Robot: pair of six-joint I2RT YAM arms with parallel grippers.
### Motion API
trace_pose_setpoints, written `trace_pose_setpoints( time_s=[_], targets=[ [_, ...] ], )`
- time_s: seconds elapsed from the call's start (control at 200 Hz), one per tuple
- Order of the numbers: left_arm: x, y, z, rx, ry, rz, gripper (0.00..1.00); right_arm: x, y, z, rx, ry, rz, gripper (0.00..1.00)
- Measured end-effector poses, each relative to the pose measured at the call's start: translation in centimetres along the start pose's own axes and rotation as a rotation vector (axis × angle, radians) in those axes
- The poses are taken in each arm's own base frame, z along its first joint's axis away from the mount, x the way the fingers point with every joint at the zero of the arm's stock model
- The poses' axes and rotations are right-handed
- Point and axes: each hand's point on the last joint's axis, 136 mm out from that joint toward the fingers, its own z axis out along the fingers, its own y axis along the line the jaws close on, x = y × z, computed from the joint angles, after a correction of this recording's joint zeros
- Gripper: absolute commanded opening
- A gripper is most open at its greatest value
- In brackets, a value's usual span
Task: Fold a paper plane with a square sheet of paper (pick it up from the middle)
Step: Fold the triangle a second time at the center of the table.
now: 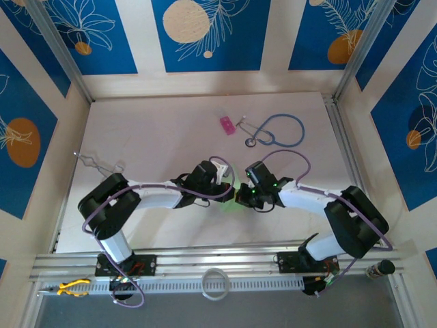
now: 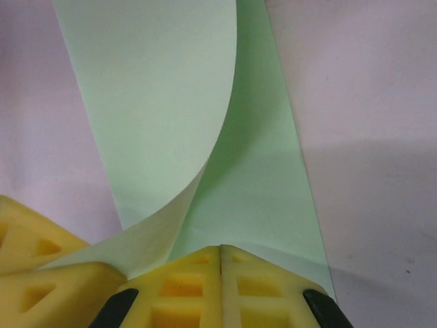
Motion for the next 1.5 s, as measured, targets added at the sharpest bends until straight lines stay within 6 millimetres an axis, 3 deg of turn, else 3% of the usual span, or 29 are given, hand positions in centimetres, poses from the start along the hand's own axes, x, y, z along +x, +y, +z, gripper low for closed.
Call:
trace_pose_setpoints(
  time_s=[0.32,0.785,1.501],
  targets=[
    [0.2,0.2,0.0,-0.01,0.007,0.012,0.0,-0.2,-1.6,1.0,0.049,0.01,0.037,0.02],
    [-0.2,3.0,-0.4,-0.089,0.009,0.059,0.03,-0.3,-1.7,1.0,0.039,0.018,0.048,0.02],
    [-0.5,5.3,-0.6,-0.208,-0.01,0.18,0.06,-0.2,-1.5,1.1,0.026,0.031,0.052,0.01]
  ],
)
